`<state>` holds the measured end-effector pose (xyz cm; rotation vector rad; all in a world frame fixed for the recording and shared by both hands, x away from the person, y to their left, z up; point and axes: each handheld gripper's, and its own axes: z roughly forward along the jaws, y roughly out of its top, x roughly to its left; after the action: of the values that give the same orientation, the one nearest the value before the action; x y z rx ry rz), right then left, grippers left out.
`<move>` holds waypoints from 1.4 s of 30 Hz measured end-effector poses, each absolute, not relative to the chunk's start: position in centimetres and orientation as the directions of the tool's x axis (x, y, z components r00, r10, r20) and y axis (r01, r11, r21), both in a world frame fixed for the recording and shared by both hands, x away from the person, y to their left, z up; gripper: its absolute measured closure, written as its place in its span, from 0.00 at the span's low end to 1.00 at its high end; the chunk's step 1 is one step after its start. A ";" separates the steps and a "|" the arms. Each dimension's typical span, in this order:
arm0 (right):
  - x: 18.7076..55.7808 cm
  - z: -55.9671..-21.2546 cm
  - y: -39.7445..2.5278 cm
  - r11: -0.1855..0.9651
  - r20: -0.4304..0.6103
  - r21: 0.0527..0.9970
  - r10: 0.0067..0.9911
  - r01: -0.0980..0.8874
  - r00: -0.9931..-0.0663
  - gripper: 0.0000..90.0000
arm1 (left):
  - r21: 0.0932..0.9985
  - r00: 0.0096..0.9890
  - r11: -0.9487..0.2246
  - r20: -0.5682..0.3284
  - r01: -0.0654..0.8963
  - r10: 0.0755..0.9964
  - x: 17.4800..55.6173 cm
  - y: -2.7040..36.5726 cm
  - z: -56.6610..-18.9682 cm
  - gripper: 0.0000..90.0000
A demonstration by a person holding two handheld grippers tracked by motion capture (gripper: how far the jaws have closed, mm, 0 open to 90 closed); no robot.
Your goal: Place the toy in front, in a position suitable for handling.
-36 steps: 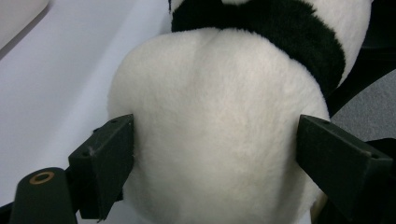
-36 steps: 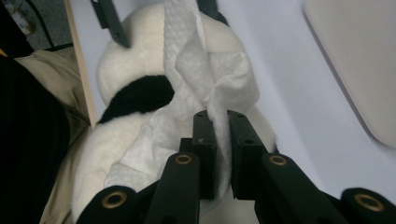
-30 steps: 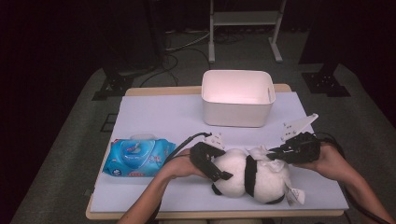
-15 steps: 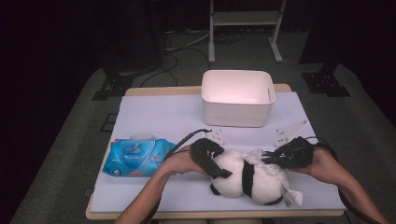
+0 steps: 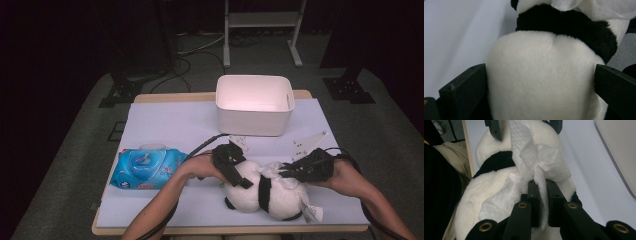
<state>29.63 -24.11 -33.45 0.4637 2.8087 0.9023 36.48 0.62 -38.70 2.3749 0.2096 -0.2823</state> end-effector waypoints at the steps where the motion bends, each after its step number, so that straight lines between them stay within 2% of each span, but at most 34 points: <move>1: 29.6 -33.5 -24.1 0.770 -0.051 0.591 0.335 0.242 -0.941 0.91 | 0.644 0.961 -0.730 -0.268 0.227 0.062 36.5 0.4 -38.8 0.00; 5: 29.7 -33.6 -24.1 0.769 -0.041 0.591 0.330 0.243 -0.943 0.91 | 0.633 0.963 -0.747 -0.266 0.203 0.036 36.6 -0.2 -38.9 0.01; 11: 29.9 -33.4 -24.2 0.762 -0.047 0.599 0.338 0.244 -0.940 0.91 | 0.658 0.967 -0.728 -0.255 0.192 0.024 36.6 0.5 -38.5 0.25; 16: 30.4 -32.8 -24.4 0.734 -0.032 0.629 0.354 0.256 -0.935 0.91 | 0.676 0.976 -0.717 -0.218 0.172 0.028 36.5 0.9 -37.8 0.34; 25: 32.7 -31.4 -22.8 0.730 -0.069 0.641 0.365 0.239 -0.929 0.91 | 0.675 0.992 -0.727 -0.068 0.125 0.107 37.5 2.9 -35.4 0.34; 35: 34.1 -31.5 -21.9 0.727 -0.019 0.636 0.351 0.259 -0.936 0.90 | 0.691 0.988 -0.708 -0.068 0.145 0.137 36.3 4.2 -36.6 0.33; 42: 33.1 -32.1 -20.5 0.754 -0.021 0.621 0.289 0.214 -0.957 0.91 | 0.700 0.985 -0.694 -0.084 0.166 0.151 35.3 5.4 -37.3 0.25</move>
<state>33.06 -20.46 -32.15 0.4072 2.8333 0.9817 35.32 5.36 -37.31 2.3485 0.2199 -0.0248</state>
